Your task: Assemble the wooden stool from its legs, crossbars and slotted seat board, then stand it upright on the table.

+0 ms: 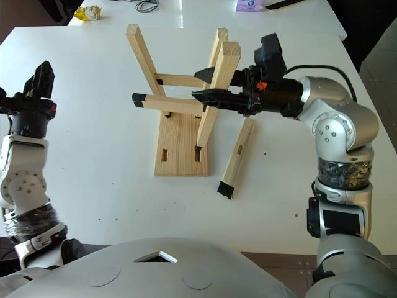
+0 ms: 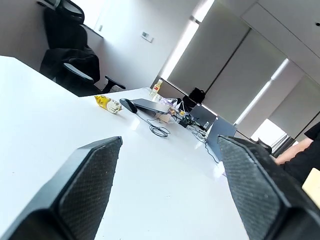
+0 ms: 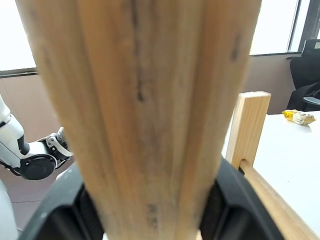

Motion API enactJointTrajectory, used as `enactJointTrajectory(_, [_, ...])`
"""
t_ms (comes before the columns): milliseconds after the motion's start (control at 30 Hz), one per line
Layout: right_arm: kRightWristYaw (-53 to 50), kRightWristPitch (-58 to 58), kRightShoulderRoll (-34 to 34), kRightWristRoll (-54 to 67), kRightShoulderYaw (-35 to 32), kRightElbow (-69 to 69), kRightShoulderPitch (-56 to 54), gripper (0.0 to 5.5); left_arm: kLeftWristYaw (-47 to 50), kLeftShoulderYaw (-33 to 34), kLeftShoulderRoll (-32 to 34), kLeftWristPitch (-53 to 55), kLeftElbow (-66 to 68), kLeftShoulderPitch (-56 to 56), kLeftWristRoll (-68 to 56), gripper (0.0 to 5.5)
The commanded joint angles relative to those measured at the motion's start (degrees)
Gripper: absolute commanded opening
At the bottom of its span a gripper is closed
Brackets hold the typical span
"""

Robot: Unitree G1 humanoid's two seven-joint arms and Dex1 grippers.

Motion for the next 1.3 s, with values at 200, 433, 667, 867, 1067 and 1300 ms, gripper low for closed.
enactJointTrajectory(200, [0.88,-6.24,0.65,-1.23,0.75,-6.38,3.38,2.01,12.05,-1.33,-6.24,-1.79,-4.87,-3.48,2.03,3.53])
enactJointTrajectory(433, [2.60,-9.73,-0.40,-3.98,2.13,-6.27,5.45,2.01,13.29,-1.38,-5.78,0.06,-4.64,-2.25,0.92,3.53])
enactJointTrajectory(667, [2.52,-13.16,0.18,-7.28,3.54,-6.28,9.49,2.01,11.83,-0.83,-3.81,1.13,-3.16,-3.04,0.87,3.53])
enactJointTrajectory(867, [0.31,-16.07,1.22,-9.60,3.99,-6.57,13.14,2.01,10.40,-1.02,-1.40,2.33,-1.06,-5.10,0.89,3.53])
enactJointTrajectory(1067, [-1.15,-17.67,2.54,-10.28,4.79,-5.19,13.45,2.01,9.66,-0.49,-0.63,2.84,-0.30,-6.55,-0.10,3.53])
enactJointTrajectory(1300, [-0.49,-18.21,3.29,-9.89,5.88,-5.69,12.21,2.01,9.47,-0.96,-1.09,2.67,-1.07,-5.75,-0.40,3.53])
